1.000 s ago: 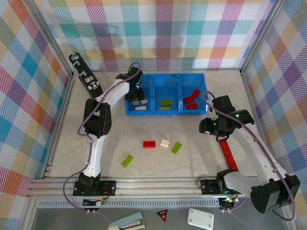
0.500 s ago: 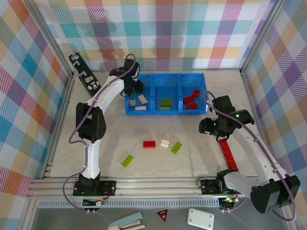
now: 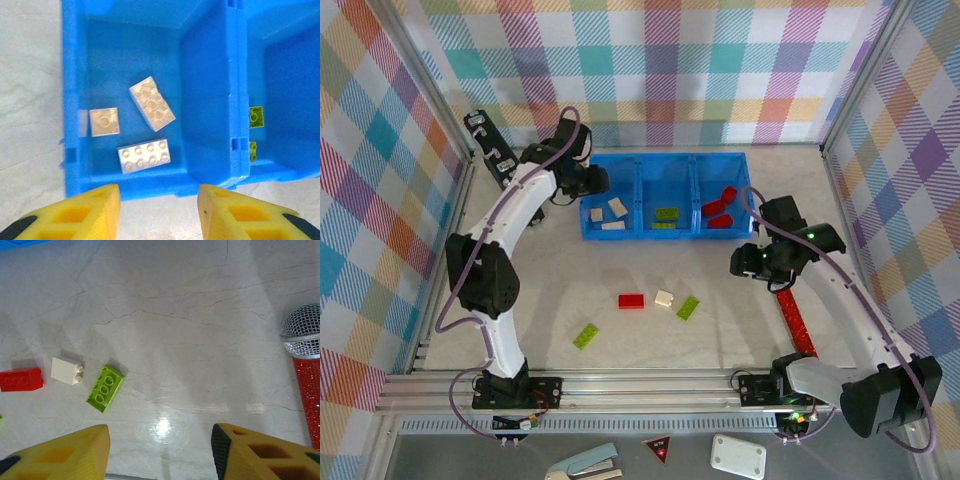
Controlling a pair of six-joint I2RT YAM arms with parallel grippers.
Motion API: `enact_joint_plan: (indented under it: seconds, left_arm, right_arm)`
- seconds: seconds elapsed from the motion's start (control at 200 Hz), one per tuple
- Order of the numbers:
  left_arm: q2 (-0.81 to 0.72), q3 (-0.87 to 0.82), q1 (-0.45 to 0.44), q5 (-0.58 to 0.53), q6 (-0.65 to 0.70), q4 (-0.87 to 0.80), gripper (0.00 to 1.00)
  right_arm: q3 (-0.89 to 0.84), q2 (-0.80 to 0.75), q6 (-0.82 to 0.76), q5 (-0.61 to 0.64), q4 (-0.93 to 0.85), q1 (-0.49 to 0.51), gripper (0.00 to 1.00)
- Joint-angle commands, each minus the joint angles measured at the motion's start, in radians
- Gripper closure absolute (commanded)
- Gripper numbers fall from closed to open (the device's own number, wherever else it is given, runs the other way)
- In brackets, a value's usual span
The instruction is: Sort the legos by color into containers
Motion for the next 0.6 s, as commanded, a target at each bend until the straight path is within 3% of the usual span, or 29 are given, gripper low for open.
enact_joint_plan:
  seconds: [0.0,0.595]
  left_arm:
    - [-0.092,-0.056,0.050,0.048,0.025,-0.029,0.55]
    - [-0.359,-0.445,0.205,0.070,0.079,0.067,0.55]
  right_arm:
    - [0.037,0.020,0.035,-0.034,0.012,0.011,0.43]
    - [0.140,0.225,0.104,0.026,0.041,0.213,0.43]
